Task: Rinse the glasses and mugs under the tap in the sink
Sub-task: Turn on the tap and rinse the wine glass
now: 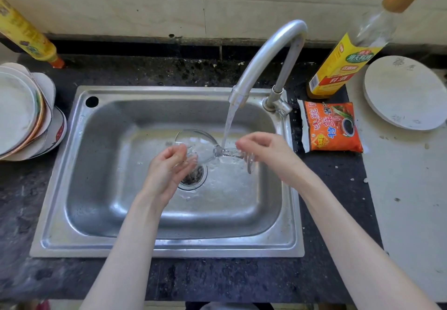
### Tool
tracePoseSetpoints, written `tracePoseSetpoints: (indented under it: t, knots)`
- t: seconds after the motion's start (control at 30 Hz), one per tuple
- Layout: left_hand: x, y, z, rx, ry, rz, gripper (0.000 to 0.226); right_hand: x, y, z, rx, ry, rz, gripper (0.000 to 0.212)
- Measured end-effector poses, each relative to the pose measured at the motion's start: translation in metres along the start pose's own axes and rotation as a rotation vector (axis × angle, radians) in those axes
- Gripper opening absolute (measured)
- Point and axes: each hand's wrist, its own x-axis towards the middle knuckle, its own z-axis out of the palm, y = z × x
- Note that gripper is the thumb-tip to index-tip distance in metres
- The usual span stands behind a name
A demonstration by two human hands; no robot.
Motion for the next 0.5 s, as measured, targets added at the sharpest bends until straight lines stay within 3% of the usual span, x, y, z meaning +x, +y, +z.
tracePoseSetpoints:
  t: [0.1,0.17,0.43,0.5]
  knots:
    - [0.001,-0.005,-0.006,-0.11,0.053,-0.106,0.013,0.002,-0.002,0.004,0.407,-0.066,-0.002,0.021]
    - [-0.002,-0.007,-0.009,-0.157,0.072,-0.196,0.017,0.005,-0.008,0.011,0.529,-0.129,-0.014,0.022]
    - [-0.006,-0.013,-0.007,-0.147,0.14,-0.346,0.031,0.022,-0.018,0.025,0.645,0.014,0.062,0.017]
    - [-0.008,-0.008,-0.006,-0.077,0.151,-0.351,0.031,0.019,-0.011,0.023,0.593,0.052,0.08,0.027]
